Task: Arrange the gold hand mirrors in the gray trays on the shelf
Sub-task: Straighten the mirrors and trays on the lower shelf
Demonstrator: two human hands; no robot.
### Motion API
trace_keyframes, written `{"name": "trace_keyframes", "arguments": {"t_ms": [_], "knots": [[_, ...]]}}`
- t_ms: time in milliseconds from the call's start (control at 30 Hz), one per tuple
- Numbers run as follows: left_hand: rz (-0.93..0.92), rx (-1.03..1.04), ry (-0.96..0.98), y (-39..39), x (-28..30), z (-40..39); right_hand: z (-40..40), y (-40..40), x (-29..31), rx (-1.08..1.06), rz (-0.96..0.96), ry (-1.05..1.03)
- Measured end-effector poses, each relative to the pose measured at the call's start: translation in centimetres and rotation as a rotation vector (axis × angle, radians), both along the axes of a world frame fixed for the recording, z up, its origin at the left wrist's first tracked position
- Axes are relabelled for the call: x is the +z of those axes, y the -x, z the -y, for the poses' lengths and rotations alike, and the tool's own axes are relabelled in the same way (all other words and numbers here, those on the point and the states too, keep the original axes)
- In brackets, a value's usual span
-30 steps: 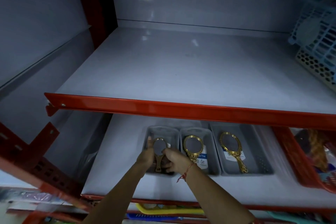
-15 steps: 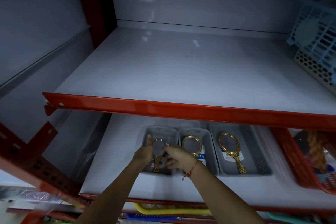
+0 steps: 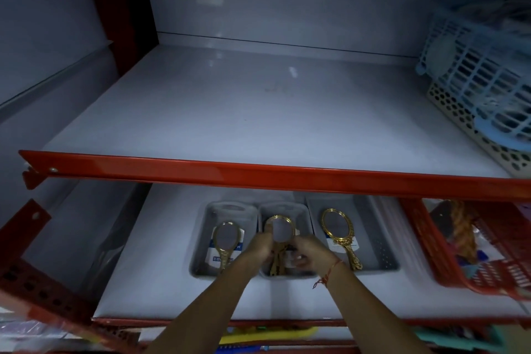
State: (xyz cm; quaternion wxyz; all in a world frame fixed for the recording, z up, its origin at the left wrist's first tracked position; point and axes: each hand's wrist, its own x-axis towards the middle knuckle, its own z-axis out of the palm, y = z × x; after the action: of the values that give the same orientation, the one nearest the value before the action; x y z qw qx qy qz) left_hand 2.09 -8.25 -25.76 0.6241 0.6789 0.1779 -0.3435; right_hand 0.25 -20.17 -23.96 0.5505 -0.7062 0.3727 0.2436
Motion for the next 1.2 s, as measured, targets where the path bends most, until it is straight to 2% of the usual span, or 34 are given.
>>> {"name": "trace_keyframes", "arguments": {"t_ms": [67,167,333,433,600,767,867,1000,1067,1133,1200], "knots": [[0.02,-0.054,-0.083,0.0,-0.7,0.6,-0.1,0.3,-0.2,0.001,-0.005,-0.027],[-0.001,-0.115,-0.093,-0.1,-0.8,1.5,-0.3,0.3,-0.5,-0.009,-0.024,-0.101],[-0.146,0.016,0.014,-0.5,0.4,2.4,-0.1,0.4,-0.8,-0.005,-0.022,-0.145],[-0.2,0.025,-0.025,-0.6,0.7,2.3,0.5,0.7,-0.7,-0.006,-0.017,-0.192],[-0.196,0.007,-0.086,-0.6,0.3,2.2,0.5,0.5,-1.4,0.046,-0.036,-0.188],[-0.203,0.085,-0.002,-0.2,1.3,2.8,0.6,0.3,-1.7,0.101,-0.041,-0.15],[-0.139,0.076,-0.043,0.3,1.8,3.2,1.2,0.3,-1.1,0.125,0.002,-0.091],[0.153,0.05,-0.27,0.6,2.5,4.1,4.1,-0.2,0.0,0.051,0.149,0.01],[0.243,0.061,-0.313,0.4,3.0,5.1,6.2,-0.4,0.7,-0.038,0.196,0.037],[0.245,0.087,-0.216,0.2,2.9,7.0,9.0,-0.3,0.9,-0.143,0.244,0.069],[0.131,0.111,-0.044,0.2,2.9,9.1,11.7,0.0,0.7,-0.21,0.271,0.135]]}}
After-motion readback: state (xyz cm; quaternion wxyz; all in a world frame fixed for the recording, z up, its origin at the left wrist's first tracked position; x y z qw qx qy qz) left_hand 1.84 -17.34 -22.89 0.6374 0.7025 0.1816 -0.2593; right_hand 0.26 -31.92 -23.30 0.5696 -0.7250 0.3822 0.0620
